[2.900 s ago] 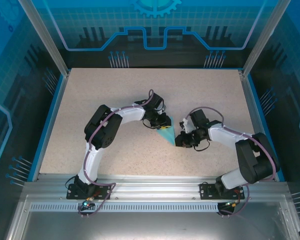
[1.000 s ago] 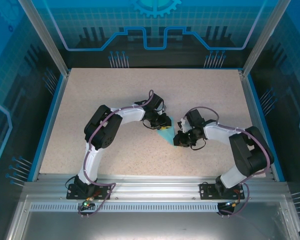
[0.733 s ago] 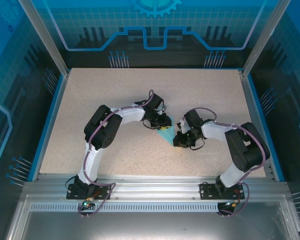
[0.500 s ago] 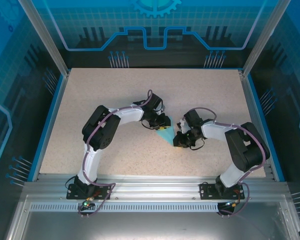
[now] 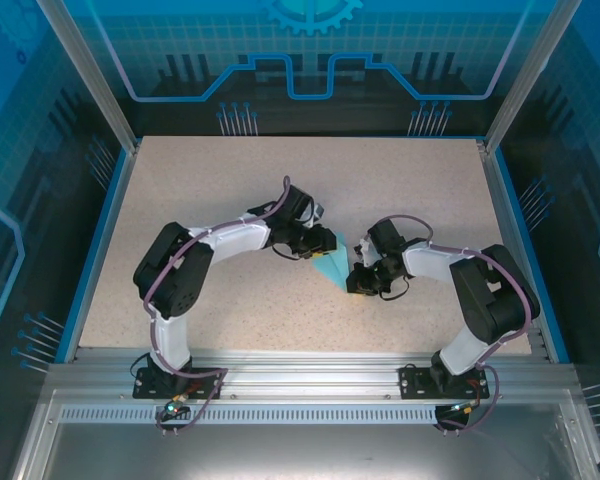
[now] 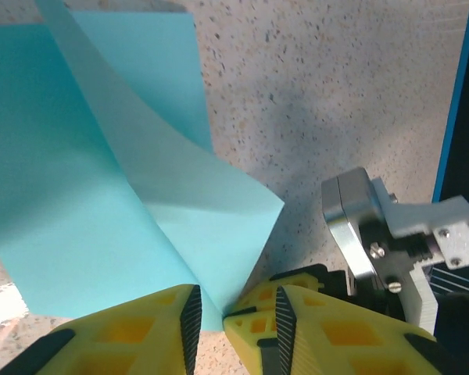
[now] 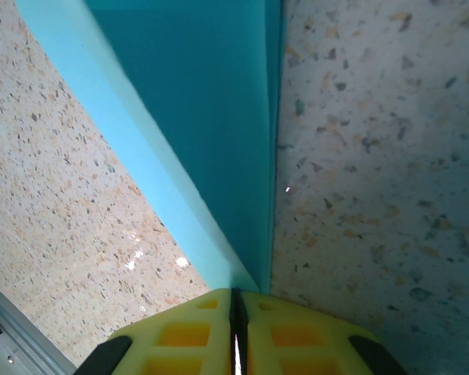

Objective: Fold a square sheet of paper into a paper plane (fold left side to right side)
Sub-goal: Fourth fold the wing at the center of the table.

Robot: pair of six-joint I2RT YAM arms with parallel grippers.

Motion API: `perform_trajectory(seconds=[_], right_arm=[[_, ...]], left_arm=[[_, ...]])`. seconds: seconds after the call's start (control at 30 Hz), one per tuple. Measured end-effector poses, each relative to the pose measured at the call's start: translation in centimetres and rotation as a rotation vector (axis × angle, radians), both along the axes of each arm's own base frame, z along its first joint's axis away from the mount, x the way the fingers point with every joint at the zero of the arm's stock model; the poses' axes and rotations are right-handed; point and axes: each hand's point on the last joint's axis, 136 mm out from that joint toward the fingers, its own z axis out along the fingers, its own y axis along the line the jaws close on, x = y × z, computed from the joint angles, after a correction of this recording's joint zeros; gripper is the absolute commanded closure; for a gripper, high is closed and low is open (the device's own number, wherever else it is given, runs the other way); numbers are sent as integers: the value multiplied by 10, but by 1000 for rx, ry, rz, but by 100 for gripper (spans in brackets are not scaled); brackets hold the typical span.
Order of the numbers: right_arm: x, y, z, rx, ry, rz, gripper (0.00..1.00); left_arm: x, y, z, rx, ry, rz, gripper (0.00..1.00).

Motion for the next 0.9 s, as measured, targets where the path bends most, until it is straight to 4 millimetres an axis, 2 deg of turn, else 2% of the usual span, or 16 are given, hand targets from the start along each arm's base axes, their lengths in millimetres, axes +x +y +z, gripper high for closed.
perform_trajectory(seconds=[0.2, 0.37, 0.53, 0.9], right_arm=[[0, 0, 0, 0, 2, 0, 89], [0, 0, 0, 0, 2, 0, 89], [0, 0, 0, 0, 2, 0, 89], [-1, 0, -1, -2, 6, 0, 89]], left_arm=[[-20, -22, -8, -35, 31, -58, 66], [-24, -32, -28, -31, 71, -81, 68], [-22, -34, -39, -24, 97, -71, 68], [-10, -40, -46, -9, 99, -63, 69]])
